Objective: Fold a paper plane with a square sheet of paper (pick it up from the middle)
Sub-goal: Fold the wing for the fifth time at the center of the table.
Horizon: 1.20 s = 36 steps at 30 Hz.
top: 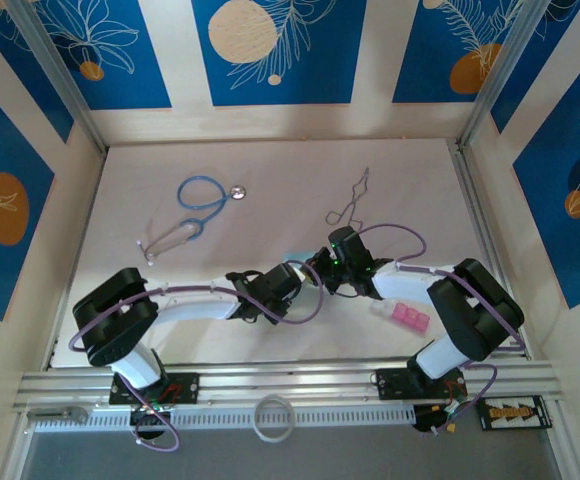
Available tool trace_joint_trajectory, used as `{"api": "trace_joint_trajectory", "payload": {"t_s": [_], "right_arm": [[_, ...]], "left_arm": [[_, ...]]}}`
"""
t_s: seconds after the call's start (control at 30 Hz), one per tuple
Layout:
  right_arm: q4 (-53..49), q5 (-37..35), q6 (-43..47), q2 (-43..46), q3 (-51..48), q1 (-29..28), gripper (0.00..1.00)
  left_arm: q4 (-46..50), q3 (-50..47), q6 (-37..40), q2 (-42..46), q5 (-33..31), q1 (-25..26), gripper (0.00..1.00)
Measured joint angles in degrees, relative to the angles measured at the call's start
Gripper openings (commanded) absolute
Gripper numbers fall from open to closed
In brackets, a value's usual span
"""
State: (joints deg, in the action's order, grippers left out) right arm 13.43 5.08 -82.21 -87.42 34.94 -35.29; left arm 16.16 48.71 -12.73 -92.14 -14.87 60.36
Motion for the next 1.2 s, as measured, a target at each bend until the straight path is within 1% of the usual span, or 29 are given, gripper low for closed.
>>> {"api": "trace_joint_trajectory", "payload": {"t_s": [0.33,0.5,0.6,0.67,0.87,1.03,1.2], "right_arm": [[0.2,0.0,0.0,0.0,-0.1,0.0,0.00],[0.1,0.0,0.0,0.8,-0.1,0.0,0.01],[-0.2,0.0,0.3,1.1,-0.1,0.0,0.06],[-1.0,-0.1,0.7,1.5,-0.1,0.0,0.12],[-7.8,-2.6,3.9,6.6,0.0,0.0,0.36],[-15.9,-6.4,6.8,13.1,0.0,0.3,0.39],[-23.1,-9.4,8.9,19.3,-0.1,1.0,0.40]], "left_arm": [[0.0,0.0,0.0,0.0,-0.7,0.2,0.17],[0.0,0.0,-0.4,0.0,-1.0,0.2,0.07],[-0.1,0.0,-0.8,0.0,-1.3,0.2,0.03],[-0.1,0.0,-1.3,0.0,-1.4,0.2,0.00],[-0.2,0.0,-2.4,-0.4,-1.5,0.2,0.00],[-0.4,0.0,-4.1,-0.6,-1.0,0.0,0.00],[-1.7,-0.5,-5.6,-0.7,1.7,-1.2,0.00]]}}
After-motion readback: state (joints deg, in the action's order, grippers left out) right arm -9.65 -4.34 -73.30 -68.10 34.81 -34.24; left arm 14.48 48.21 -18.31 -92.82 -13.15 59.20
